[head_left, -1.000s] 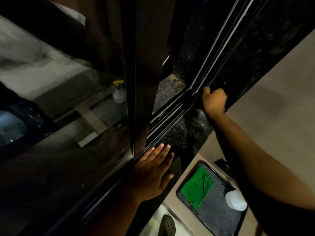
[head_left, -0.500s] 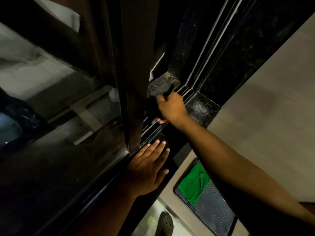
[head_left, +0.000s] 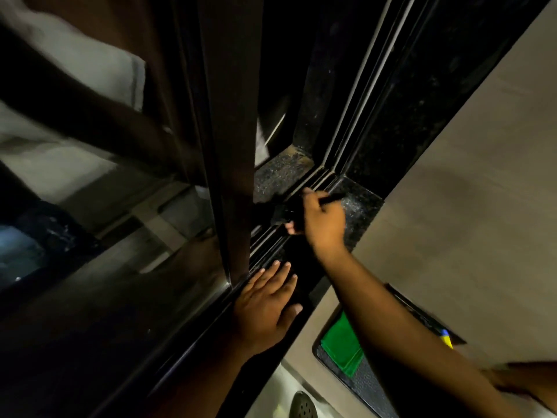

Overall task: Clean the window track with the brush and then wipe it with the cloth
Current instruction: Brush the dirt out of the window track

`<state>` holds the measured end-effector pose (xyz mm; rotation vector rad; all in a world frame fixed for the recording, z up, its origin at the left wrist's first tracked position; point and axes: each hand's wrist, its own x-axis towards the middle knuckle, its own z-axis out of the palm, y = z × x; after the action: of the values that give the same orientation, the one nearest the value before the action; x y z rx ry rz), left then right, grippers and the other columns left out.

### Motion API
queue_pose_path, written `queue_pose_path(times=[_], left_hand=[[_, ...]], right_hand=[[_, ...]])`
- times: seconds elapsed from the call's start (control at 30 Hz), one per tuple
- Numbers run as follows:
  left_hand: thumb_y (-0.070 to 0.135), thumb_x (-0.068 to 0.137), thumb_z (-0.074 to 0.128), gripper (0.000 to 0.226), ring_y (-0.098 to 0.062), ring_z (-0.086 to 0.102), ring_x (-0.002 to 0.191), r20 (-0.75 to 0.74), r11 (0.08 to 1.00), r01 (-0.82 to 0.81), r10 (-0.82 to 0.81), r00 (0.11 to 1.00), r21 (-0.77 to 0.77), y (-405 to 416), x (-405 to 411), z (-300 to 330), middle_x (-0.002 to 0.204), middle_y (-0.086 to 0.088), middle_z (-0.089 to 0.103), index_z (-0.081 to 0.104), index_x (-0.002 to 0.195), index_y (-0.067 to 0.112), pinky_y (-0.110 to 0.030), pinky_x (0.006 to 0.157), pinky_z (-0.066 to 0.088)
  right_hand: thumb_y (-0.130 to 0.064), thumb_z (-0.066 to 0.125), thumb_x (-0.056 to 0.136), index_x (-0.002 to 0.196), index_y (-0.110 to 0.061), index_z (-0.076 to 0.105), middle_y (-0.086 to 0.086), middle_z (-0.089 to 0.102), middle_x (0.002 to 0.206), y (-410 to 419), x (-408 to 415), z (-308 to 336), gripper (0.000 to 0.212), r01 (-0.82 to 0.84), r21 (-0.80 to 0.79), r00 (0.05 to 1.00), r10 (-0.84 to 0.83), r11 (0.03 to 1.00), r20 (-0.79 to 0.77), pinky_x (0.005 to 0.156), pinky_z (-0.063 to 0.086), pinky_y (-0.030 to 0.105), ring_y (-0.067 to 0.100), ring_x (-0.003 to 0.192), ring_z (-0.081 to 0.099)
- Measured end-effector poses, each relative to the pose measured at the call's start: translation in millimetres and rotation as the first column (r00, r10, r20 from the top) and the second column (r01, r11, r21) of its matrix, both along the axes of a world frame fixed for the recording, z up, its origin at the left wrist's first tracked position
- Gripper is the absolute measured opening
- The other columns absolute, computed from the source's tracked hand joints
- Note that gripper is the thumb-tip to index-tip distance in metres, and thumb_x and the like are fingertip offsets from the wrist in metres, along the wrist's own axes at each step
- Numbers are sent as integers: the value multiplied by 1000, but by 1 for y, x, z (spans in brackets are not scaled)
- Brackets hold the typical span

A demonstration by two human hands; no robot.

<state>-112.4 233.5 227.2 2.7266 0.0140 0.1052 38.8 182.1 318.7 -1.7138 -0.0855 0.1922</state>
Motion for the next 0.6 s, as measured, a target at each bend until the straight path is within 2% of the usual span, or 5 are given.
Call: queue_pose_path(times=[0.1, 0.17, 0.27, 0.5, 0.6], left_hand=[[42, 102, 38, 44, -23, 47, 132, -316, 439, -456, 356, 879, -774, -21, 24, 39, 136, -6, 58, 60, 129, 16, -30, 102, 36], [45, 102, 32, 48, -21, 53, 123, -489, -77, -494, 344, 802, -866, -30, 46, 65, 123, -1, 63, 57, 130, 15, -32, 98, 37], [48, 101, 35, 43, -17, 59, 103, -561, -369, -464, 221, 798, -805, -35, 73, 95, 100, 3, 66, 61, 111, 16, -34, 91, 42], [30, 100, 51, 13, -8, 61, 71, -523, -336, -438, 224, 822, -833, -41, 106, 129, 87, 1, 62, 56, 102, 18, -22, 58, 46], [21, 99, 53, 6, -8, 57, 61, -374, -78, -367, 260, 890, -927, -26, 108, 144, 83, 0, 58, 53, 94, 18, -19, 49, 40]], right_hand=[[-33, 58, 94, 58, -23, 58, 8, 65, 54, -30, -9, 2, 38, 134, 145, 991, -133, 980, -12, 55, 58, 44, 32, 54, 67], [-35, 59, 93, 58, -26, 60, 7, 65, 54, -45, -22, 2, 36, 121, 198, 991, -128, 973, 24, 56, 57, 41, 30, 56, 67], [-37, 58, 92, 59, -26, 61, 0, 62, 56, -61, -37, 5, 35, 119, 162, 985, -137, 980, 105, 56, 51, 36, 21, 57, 61], [-13, 67, 86, 123, -26, 61, 0, 69, 114, -118, -28, 3, 39, -106, -39, 994, 107, 994, 24, 83, 56, 28, 12, 99, 66], [7, 45, 92, 103, -18, 67, 14, 65, 94, -155, -16, 0, 35, -22, -80, 970, 1, 997, -245, 59, 51, 29, 18, 69, 62]])
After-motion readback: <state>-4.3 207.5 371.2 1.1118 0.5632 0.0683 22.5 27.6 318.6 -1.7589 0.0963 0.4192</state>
